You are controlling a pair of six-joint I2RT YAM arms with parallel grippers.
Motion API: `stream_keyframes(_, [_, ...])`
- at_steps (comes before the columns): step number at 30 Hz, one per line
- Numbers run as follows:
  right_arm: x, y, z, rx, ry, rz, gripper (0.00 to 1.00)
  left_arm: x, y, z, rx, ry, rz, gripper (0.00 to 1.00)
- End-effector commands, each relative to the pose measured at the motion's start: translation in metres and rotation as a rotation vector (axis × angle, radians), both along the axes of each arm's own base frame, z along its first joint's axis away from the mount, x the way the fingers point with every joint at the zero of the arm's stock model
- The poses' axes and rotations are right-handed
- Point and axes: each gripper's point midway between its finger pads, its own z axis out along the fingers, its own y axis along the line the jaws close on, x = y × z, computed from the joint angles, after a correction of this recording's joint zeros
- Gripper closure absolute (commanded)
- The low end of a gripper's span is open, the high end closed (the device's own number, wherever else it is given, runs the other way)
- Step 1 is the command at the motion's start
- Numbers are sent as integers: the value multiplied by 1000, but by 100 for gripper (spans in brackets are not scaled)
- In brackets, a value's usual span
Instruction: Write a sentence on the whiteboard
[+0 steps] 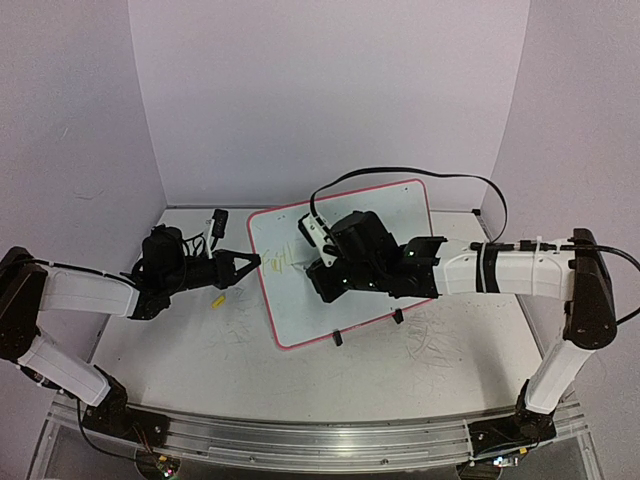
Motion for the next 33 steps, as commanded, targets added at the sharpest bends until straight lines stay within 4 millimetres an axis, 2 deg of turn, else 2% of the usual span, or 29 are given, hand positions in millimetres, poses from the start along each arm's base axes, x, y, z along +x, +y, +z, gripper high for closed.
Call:
stream_keyframes(1, [7, -5, 21, 19, -40, -47, 100, -5, -2, 31, -46, -87, -28, 100])
stream_keyframes(10, [14, -2, 31, 37, -71, -65, 100, -5, -2, 31, -46, -86, -29, 100])
stream_keyframes(27, [21, 6, 39, 48, -98, -70, 100, -6, -1, 30, -45, -86, -28, 100])
stream_keyframes(33, [22, 3, 40, 49, -101, -84, 100, -6, -1, 31, -46, -88, -28, 100])
